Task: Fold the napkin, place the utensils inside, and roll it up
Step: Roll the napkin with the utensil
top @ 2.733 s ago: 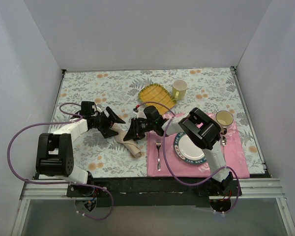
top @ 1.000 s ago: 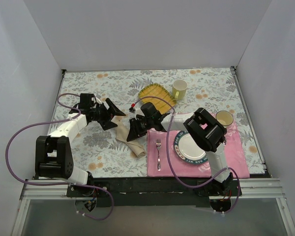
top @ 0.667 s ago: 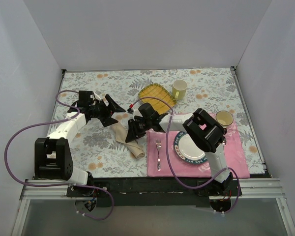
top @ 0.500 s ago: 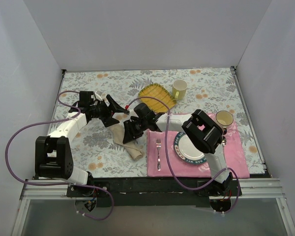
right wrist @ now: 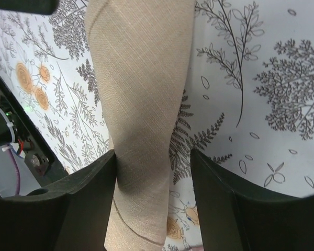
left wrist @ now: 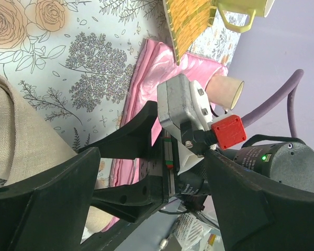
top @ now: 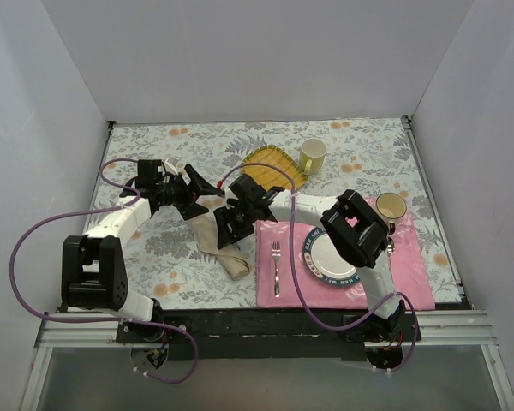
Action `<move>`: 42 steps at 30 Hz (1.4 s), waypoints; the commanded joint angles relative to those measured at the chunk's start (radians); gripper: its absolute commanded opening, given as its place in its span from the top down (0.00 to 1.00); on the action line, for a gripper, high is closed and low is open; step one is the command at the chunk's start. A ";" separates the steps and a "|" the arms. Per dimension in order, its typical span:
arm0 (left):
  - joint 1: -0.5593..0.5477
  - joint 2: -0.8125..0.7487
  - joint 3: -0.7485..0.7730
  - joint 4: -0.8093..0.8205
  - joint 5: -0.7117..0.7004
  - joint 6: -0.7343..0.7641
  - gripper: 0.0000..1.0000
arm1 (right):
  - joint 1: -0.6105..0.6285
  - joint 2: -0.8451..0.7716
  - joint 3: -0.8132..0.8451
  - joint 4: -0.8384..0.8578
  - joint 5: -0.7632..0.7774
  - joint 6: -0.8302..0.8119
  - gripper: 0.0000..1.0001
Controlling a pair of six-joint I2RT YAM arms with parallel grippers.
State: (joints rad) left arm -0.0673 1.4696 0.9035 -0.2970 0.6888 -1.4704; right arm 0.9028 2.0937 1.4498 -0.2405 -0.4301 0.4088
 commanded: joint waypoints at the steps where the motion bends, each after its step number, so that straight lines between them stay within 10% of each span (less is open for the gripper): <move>1: -0.016 -0.003 -0.046 -0.039 -0.040 0.035 0.20 | 0.054 -0.060 0.037 -0.040 0.059 -0.126 0.34; 42: -0.003 -0.170 -0.124 -0.033 -0.130 -0.031 0.23 | 0.081 -0.379 -0.134 0.301 0.093 -0.019 0.26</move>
State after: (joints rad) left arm -0.0814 1.3136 0.8246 -0.2687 0.7509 -1.4895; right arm 0.9573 1.9064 1.2961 -0.1791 -0.3290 0.4599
